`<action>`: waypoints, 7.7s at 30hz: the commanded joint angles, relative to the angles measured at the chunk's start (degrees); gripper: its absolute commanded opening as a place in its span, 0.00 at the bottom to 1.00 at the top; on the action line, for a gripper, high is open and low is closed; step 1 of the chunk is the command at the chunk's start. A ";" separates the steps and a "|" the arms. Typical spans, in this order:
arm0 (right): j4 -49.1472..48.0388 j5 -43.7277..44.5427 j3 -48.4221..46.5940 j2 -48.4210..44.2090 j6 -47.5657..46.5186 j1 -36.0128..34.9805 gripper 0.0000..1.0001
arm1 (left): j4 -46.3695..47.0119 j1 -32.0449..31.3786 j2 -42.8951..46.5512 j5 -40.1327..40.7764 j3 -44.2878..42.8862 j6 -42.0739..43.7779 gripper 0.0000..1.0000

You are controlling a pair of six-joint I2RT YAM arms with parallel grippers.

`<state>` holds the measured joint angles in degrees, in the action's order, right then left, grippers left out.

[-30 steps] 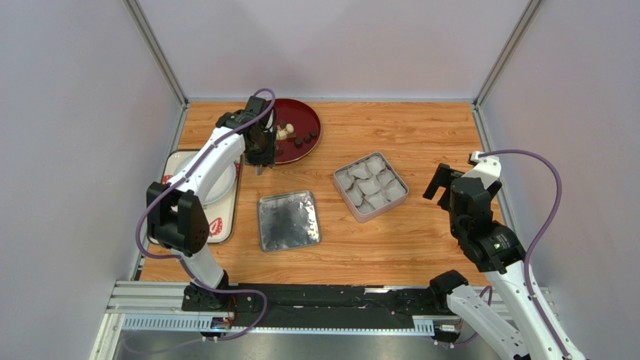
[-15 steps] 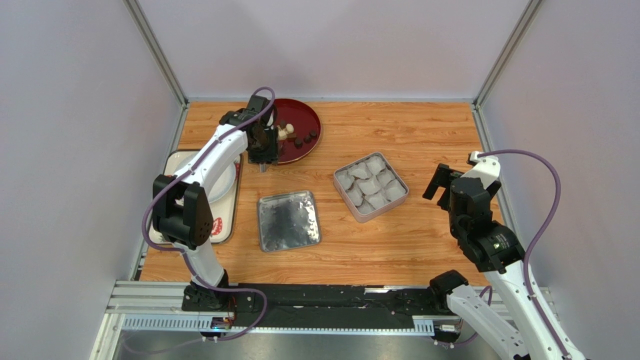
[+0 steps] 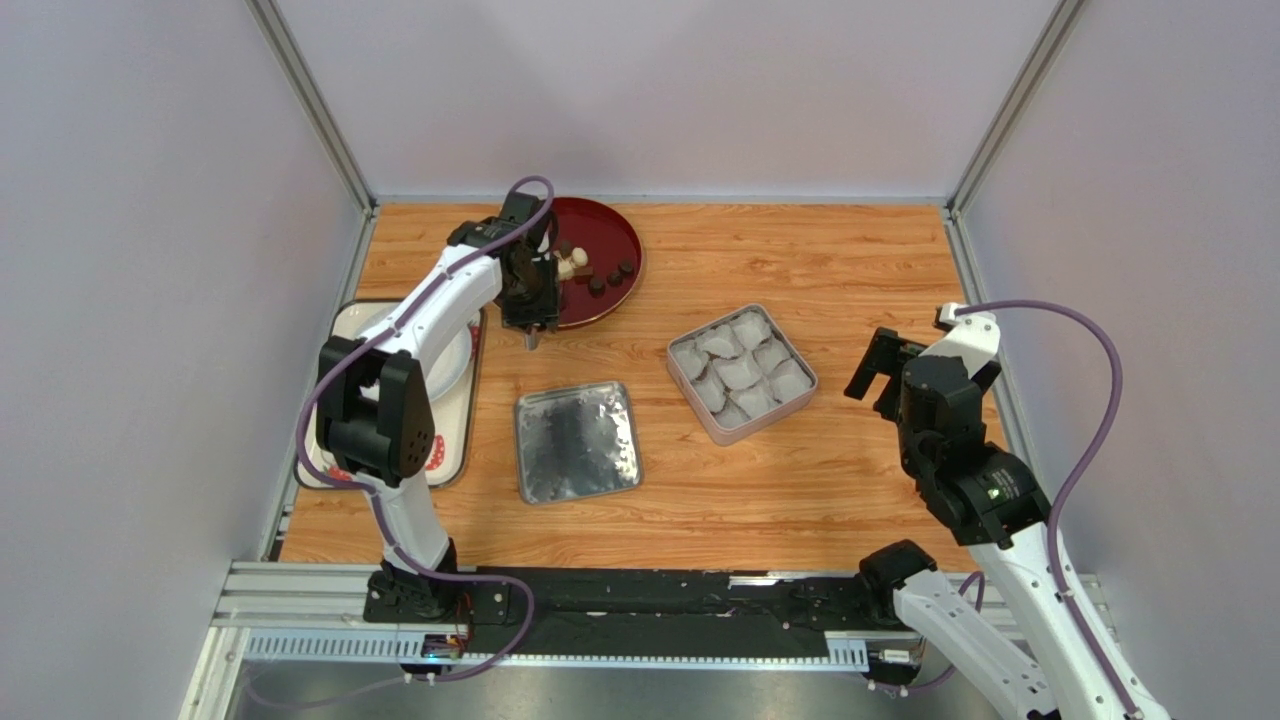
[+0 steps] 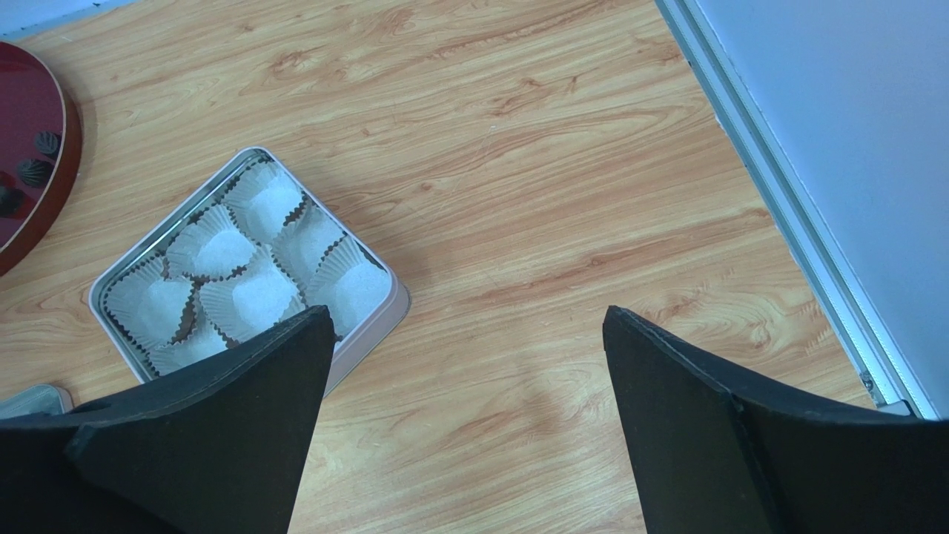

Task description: Pack the chocolate

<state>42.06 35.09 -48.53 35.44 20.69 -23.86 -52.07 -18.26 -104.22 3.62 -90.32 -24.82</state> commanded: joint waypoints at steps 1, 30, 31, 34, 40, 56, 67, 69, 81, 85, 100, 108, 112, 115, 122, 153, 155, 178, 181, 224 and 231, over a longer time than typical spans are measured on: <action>-2.95 0.24 0.46 -0.90 -0.65 0.04 0.95 | 1.10 0.42 0.43 -0.54 -2.58 -0.93 0.44; -3.30 -0.11 0.55 -0.99 -0.21 0.04 0.93 | -1.89 -10.90 13.25 -12.58 -2.67 6.71 0.31; -3.13 -0.11 0.55 -0.73 -0.21 0.04 0.93 | -2.15 -11.79 13.69 -12.84 -2.66 6.80 0.31; -3.22 -0.11 0.55 -0.64 -0.21 -0.05 0.93 | -2.33 -15.48 15.01 -13.72 -2.31 6.98 0.31; -3.13 -0.11 0.55 -0.46 -0.12 0.04 0.93 | -1.37 -21.90 16.16 -16.44 -3.19 7.33 0.32; -3.13 -0.29 0.72 -0.11 -0.30 0.04 0.93 | 5.05 -31.22 3.25 -22.95 -11.89 8.03 0.33; -2.95 -0.37 0.72 -0.11 -0.30 0.04 0.92 | 6.28 -32.45 -3.70 -22.17 -14.79 8.65 0.34; -2.95 -0.37 0.72 -0.11 -0.30 0.04 0.93 | 6.28 -32.54 -4.76 -21.90 -14.79 8.82 0.34; -3.13 -0.81 0.81 -0.11 -0.38 -0.05 0.93 | 7.51 -33.42 -8.10 -18.03 -15.50 10.40 0.37; -3.04 -0.90 0.90 -0.02 -0.38 0.13 0.93 | 7.43 -33.94 -8.80 -18.21 -15.85 10.49 0.39; -3.13 -1.43 0.90 -0.02 -0.47 0.04 0.92 | 7.95 -34.65 -9.51 -15.66 -16.20 10.05 0.47; -3.13 -1.52 0.90 -0.11 -0.56 0.04 0.92 | 7.87 -34.74 -7.58 -15.22 -16.20 9.44 0.48; -3.04 -1.52 0.90 -0.20 -0.56 0.13 0.92 | 7.87 -34.74 -4.25 -13.82 -15.67 9.00 0.45; -3.04 -1.43 0.90 -0.20 -0.47 0.04 0.92 | 8.13 -34.74 -1.08 -11.36 -14.80 8.56 0.42; -2.95 -1.25 0.90 -0.37 -0.65 0.13 0.92 | 5.94 -34.04 5.25 -4.07 -13.48 8.30 0.40; -3.57 -3.36 1.07 -0.28 -0.38 0.13 0.92 | 9.35 -2.66 11.16 11.32 6.57 -0.84 0.41; -3.57 -3.36 1.07 -0.46 -0.47 0.04 0.92 | 10.06 -1.52 10.10 11.06 5.95 -1.11 0.43; -3.57 -3.45 1.07 -1.25 -0.56 0.13 0.92 | 6.64 0.77 -1.42 6.67 -1.87 -3.13 0.48; -3.57 -3.36 1.07 -1.25 -0.56 0.04 0.92 | 5.41 0.77 -1.51 6.75 -1.79 -3.39 0.48; -3.30 -1.78 1.16 -2.48 -0.21 0.04 0.92 | 3.03 -7.91 17.74 -4.31 6.22 4.60 0.29; -0.76 -0.90 -1.03 -2.66 -1.00 0.04 0.91 | 4.34 -17.33 18.44 -7.39 3.58 8.03 0.30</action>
<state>41.28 32.23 -47.62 33.50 20.67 -23.83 -48.99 -31.70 -88.38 -0.73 -83.37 -20.10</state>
